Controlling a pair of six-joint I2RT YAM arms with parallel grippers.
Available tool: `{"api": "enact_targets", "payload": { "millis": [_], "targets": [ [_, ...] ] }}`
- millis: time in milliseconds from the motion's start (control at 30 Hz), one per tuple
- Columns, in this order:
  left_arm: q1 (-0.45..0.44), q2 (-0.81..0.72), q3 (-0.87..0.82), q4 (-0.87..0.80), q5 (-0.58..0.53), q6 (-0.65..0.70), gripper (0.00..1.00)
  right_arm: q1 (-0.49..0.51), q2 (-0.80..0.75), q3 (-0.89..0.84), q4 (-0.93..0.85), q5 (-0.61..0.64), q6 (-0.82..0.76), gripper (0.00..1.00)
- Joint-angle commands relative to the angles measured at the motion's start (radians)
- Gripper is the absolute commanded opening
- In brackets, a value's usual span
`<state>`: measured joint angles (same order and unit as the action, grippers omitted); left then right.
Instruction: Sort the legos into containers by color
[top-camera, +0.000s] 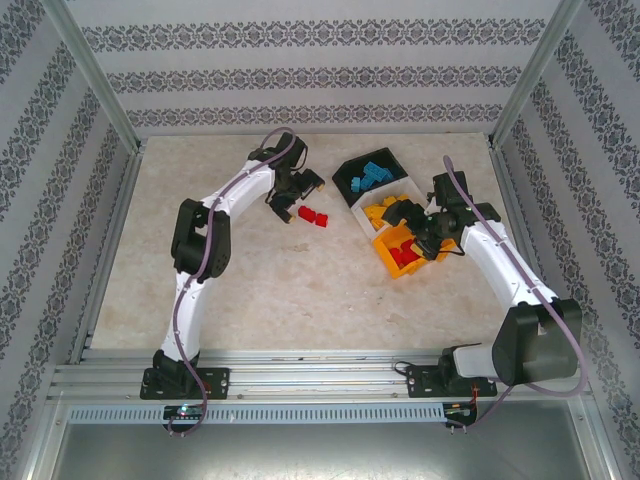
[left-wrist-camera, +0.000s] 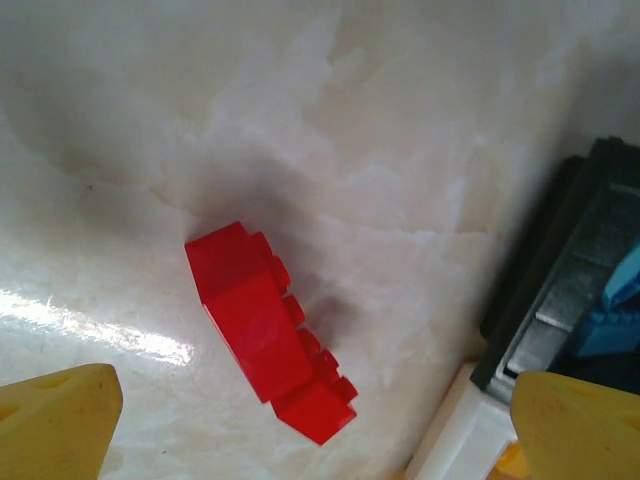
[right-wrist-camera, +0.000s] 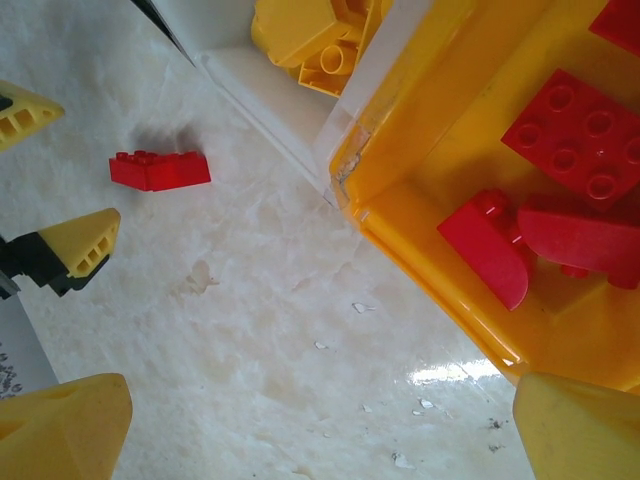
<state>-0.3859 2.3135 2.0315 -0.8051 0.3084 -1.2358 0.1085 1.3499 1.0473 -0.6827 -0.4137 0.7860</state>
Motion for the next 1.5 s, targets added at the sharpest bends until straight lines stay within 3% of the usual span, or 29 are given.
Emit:
{"api": "enact_targets", "payload": {
  "millis": [0, 100, 367, 567, 700, 1033, 1300, 1467],
  "targets": [
    [0.008, 0.045, 0.039, -0.025, -0.005, -0.094, 0.91, -0.006, 0.006, -0.019, 0.021, -0.023, -0.016, 0.98],
    [0.008, 0.071, 0.04, -0.008, 0.007, -0.121, 0.74, -0.016, 0.004, -0.031, 0.024, -0.022, -0.025, 0.98],
    [0.009, 0.129, 0.09, -0.038, 0.008, -0.134, 0.66, -0.06, -0.003, -0.055, 0.022, -0.039, -0.047, 0.98],
    [0.007, 0.136, 0.059, -0.001, 0.022, -0.152, 0.4, -0.078, -0.001, -0.056, 0.012, -0.046, -0.061, 0.98],
    [0.008, 0.126, 0.027, 0.021, 0.03, -0.159, 0.31, -0.084, -0.004, -0.055, 0.003, -0.049, -0.071, 0.98],
    [0.023, 0.026, -0.111, 0.103, 0.059, -0.133, 0.27, -0.087, -0.064, -0.085, -0.005, -0.039, -0.06, 0.98],
    [0.092, -0.216, -0.458, 0.329, 0.112, -0.112, 0.26, -0.082, -0.145, -0.13, -0.012, -0.028, 0.0, 0.98],
    [0.137, -0.366, -0.646, 0.472, 0.196, -0.005, 0.26, -0.056, -0.166, -0.163, 0.017, -0.041, 0.071, 0.98]
  ]
}}
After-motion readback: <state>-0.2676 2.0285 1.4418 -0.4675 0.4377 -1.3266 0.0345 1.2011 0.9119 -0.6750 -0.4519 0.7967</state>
